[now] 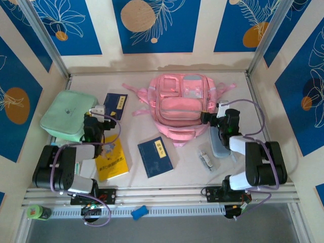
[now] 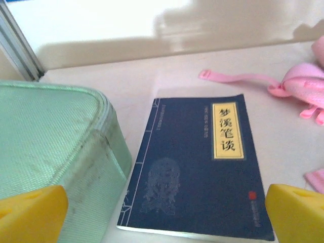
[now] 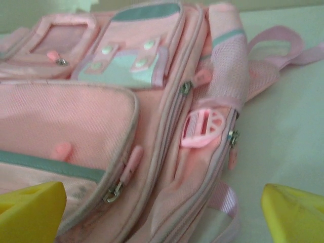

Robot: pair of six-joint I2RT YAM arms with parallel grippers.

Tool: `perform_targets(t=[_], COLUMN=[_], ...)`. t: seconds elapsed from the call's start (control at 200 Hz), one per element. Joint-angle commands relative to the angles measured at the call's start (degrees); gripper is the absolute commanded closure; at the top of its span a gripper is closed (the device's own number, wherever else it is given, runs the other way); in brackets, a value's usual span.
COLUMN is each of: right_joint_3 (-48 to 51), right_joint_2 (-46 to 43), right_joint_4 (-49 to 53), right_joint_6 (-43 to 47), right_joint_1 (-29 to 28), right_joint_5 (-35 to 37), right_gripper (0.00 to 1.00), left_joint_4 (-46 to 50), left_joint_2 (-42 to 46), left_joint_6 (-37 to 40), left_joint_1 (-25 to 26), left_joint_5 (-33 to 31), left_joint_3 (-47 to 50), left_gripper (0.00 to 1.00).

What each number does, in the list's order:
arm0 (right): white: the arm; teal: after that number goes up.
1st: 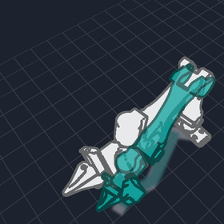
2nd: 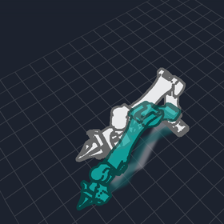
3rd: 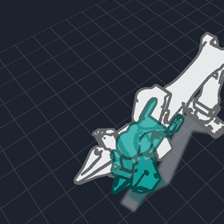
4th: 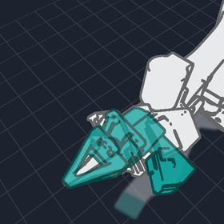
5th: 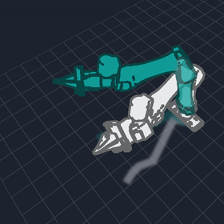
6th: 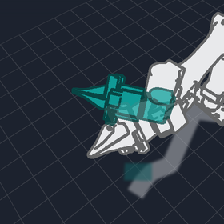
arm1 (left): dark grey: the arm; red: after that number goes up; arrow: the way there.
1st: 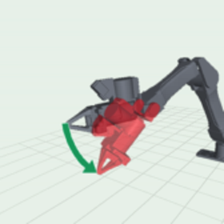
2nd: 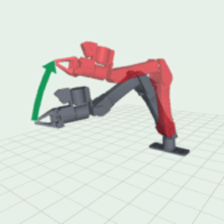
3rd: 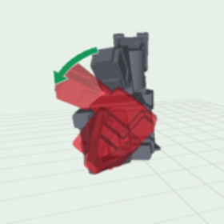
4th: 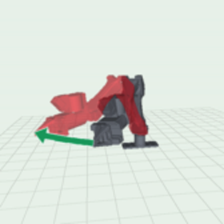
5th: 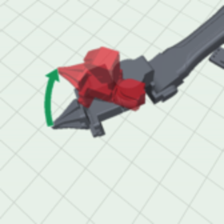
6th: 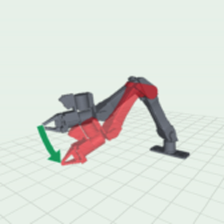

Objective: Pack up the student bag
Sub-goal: Rotate the student bag at the top-center of the table.

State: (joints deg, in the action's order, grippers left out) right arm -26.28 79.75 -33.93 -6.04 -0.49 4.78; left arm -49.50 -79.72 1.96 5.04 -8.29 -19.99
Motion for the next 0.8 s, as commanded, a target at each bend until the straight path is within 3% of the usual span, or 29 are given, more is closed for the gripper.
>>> perform_targets(t=[0.0,0.185,0.355,0.475,0.795], right_joint_3=[-3.1,-6.9,-9.5,-8.3,-12.2], right_joint_2=[-6.4,-17.2,-22.6,-24.9,-23.9], right_joint_4=[8.2,21.4,36.0,38.9,56.2], right_joint_6=[-3.2,-14.7,-29.3,-32.9,-35.4], right_joint_1=[-0.1,1.4,3.9,7.7,5.2], right_joint_5=[2.0,1.0,1.1,-6.4,-16.3], right_gripper=[0.01,0.01,0.01,0.01,0.01], left_joint_4=[8.3,22.4,33.8,38.6,47.6], left_joint_2=[7.3,19.1,26.5,31.2,34.5], left_joint_6=[-0.6,-9.0,-23.5,-31.1,-39.7], left_joint_1=[0.0,0.0,-0.1,-0.3,0.5], left_joint_5=[1.5,0.4,-2.2,-5.0,11.6], left_joint_3=[-0.7,-3.8,-6.1,-5.2,-9.0], left_gripper=[0.01,0.01,0.01,0.01,0.0])
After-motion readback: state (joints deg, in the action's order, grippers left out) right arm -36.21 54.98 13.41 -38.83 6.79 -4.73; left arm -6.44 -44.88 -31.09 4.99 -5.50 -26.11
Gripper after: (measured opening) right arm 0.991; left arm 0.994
